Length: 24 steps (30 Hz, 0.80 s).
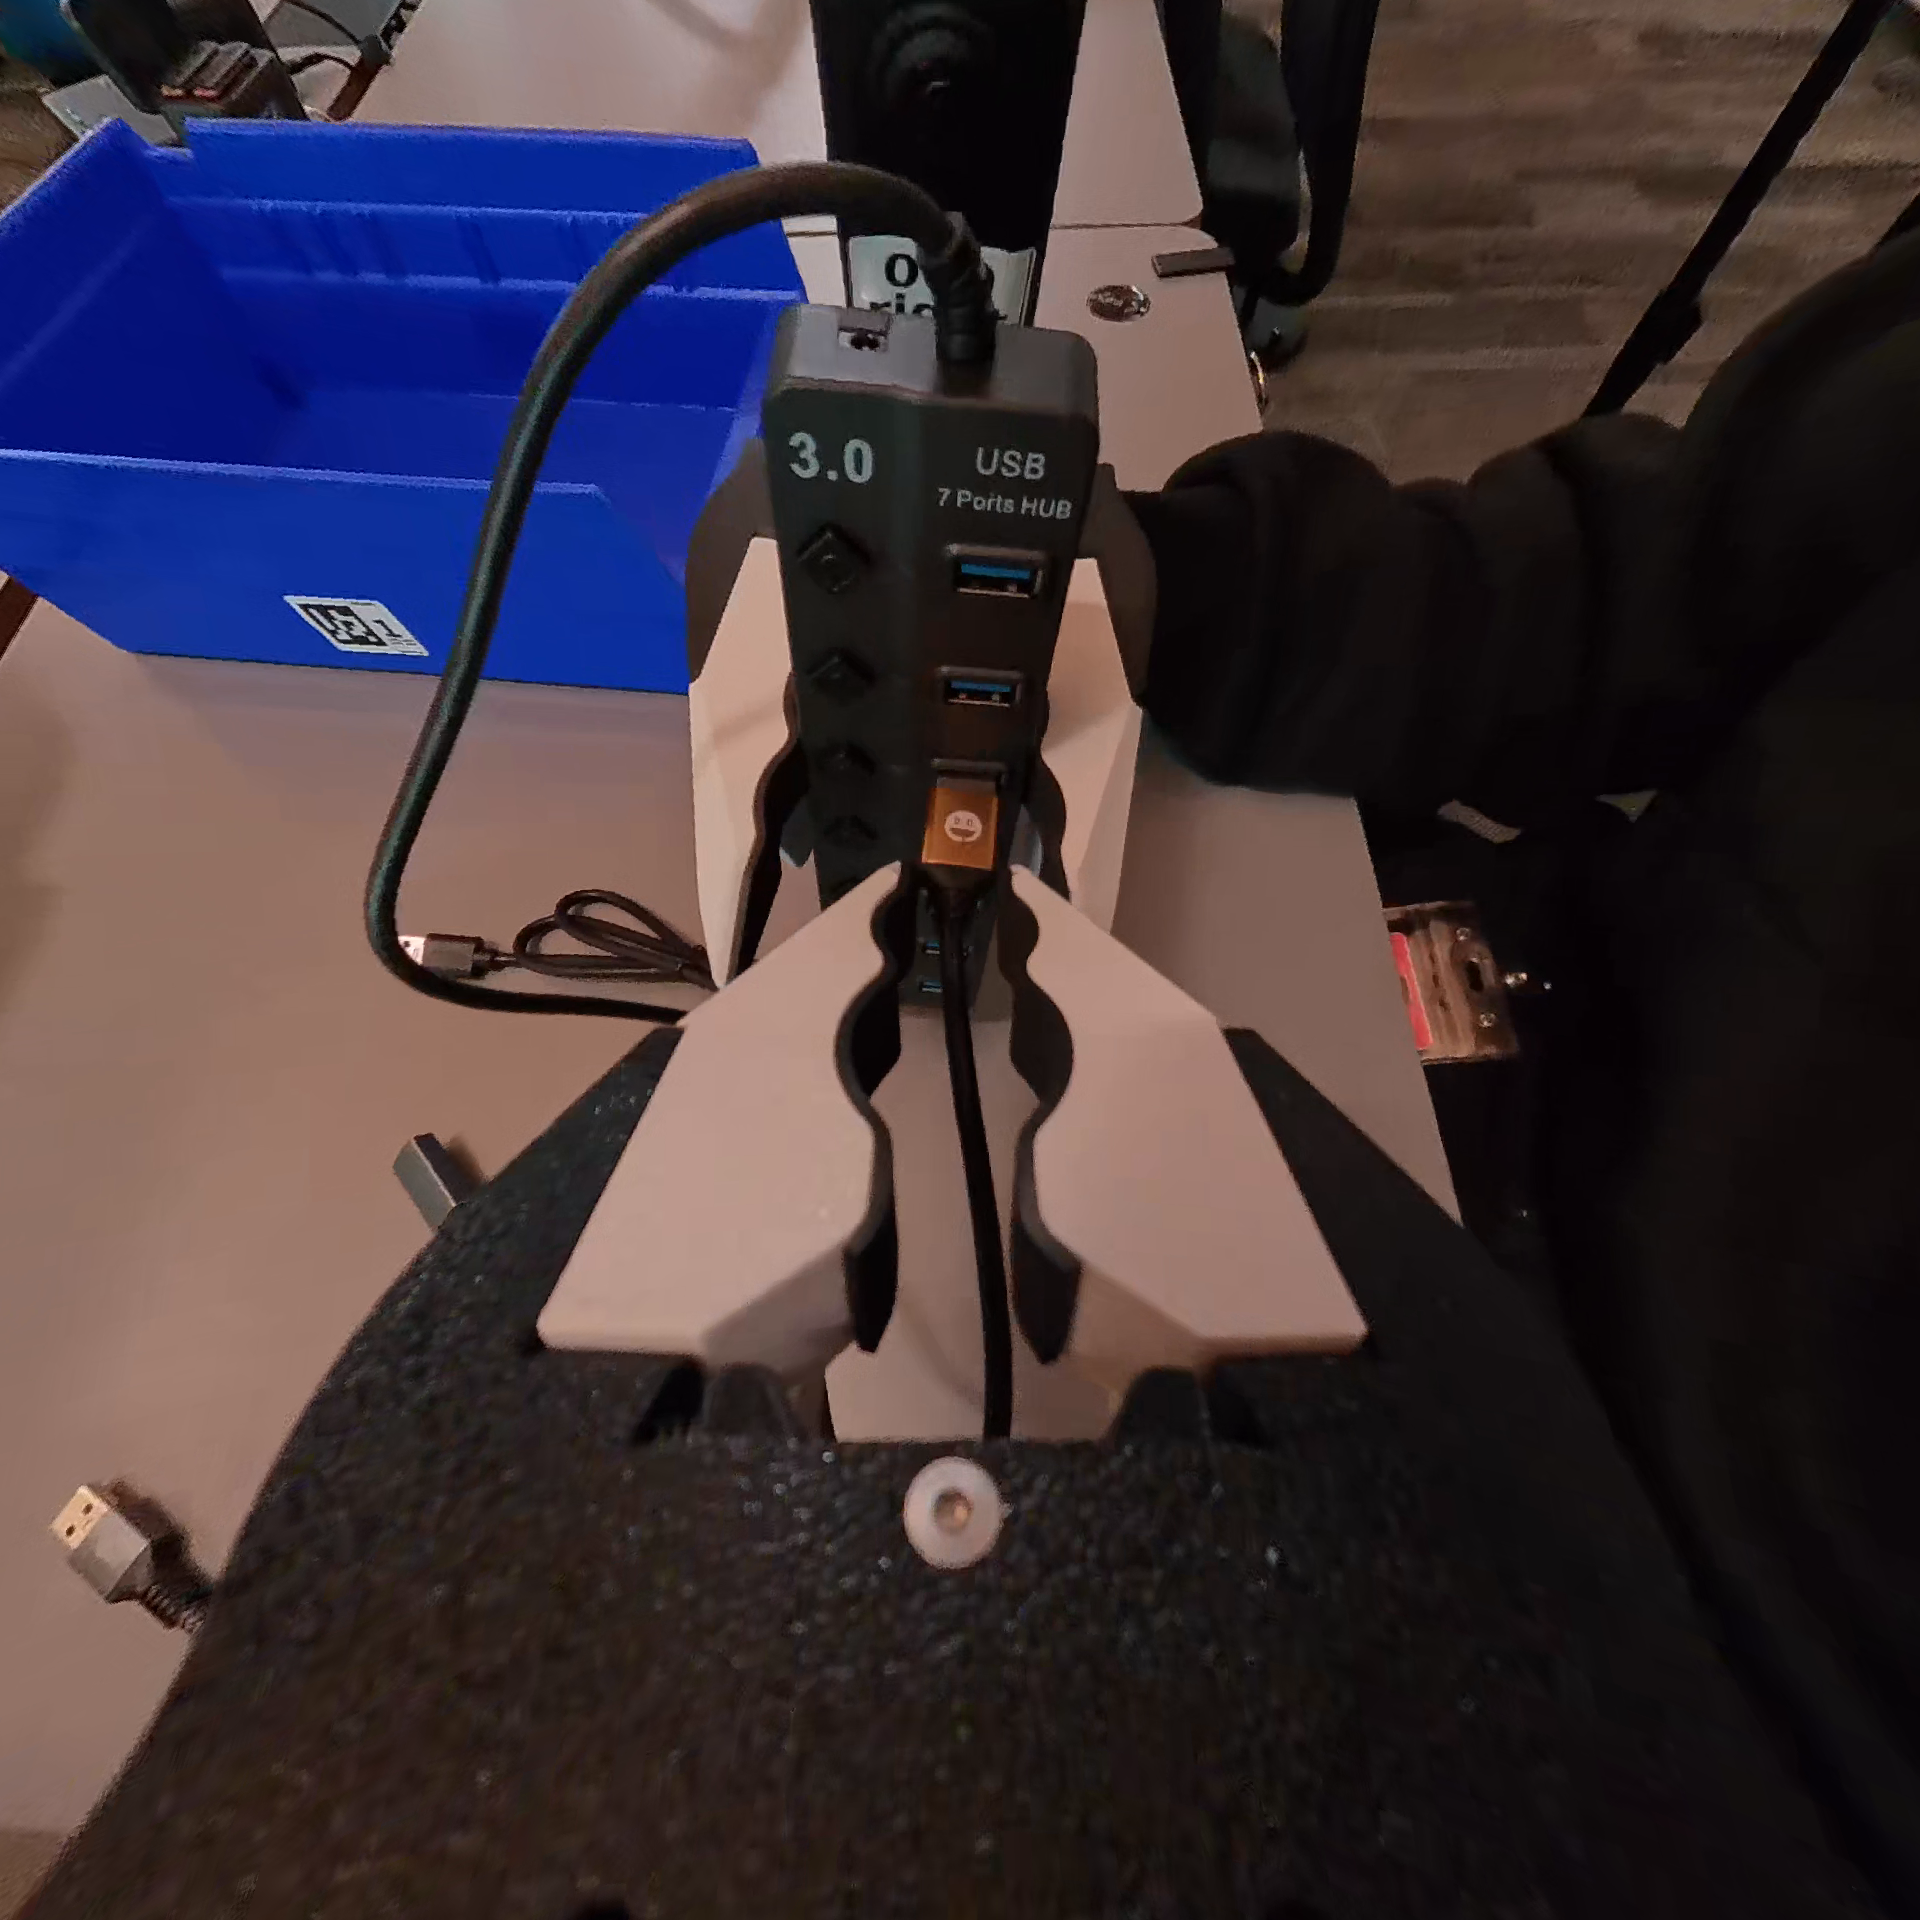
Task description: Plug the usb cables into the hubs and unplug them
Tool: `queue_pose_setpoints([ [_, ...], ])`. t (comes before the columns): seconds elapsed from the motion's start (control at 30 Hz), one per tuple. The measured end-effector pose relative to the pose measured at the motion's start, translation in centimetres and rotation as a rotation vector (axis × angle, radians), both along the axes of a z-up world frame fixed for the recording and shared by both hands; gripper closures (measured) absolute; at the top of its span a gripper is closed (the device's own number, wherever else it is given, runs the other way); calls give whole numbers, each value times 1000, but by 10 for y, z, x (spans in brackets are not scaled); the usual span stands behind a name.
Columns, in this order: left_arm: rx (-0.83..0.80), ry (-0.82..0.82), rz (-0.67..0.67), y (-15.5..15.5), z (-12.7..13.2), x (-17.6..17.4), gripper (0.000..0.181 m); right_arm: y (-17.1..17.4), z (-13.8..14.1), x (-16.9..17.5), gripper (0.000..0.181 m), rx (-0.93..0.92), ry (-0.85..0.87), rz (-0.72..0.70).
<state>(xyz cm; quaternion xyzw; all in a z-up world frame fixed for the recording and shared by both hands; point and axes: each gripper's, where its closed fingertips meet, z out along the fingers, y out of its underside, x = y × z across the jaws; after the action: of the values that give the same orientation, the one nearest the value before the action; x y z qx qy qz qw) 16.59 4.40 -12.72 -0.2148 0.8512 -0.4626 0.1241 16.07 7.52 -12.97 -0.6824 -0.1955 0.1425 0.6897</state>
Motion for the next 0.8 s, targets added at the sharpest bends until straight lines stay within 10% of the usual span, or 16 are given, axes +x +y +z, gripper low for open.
queue_pose_setpoints([
  [0.8, 58, -66, 76, 0, -16, -4, 169, 7, -20, -7, 120, -71, -84, -2],
])
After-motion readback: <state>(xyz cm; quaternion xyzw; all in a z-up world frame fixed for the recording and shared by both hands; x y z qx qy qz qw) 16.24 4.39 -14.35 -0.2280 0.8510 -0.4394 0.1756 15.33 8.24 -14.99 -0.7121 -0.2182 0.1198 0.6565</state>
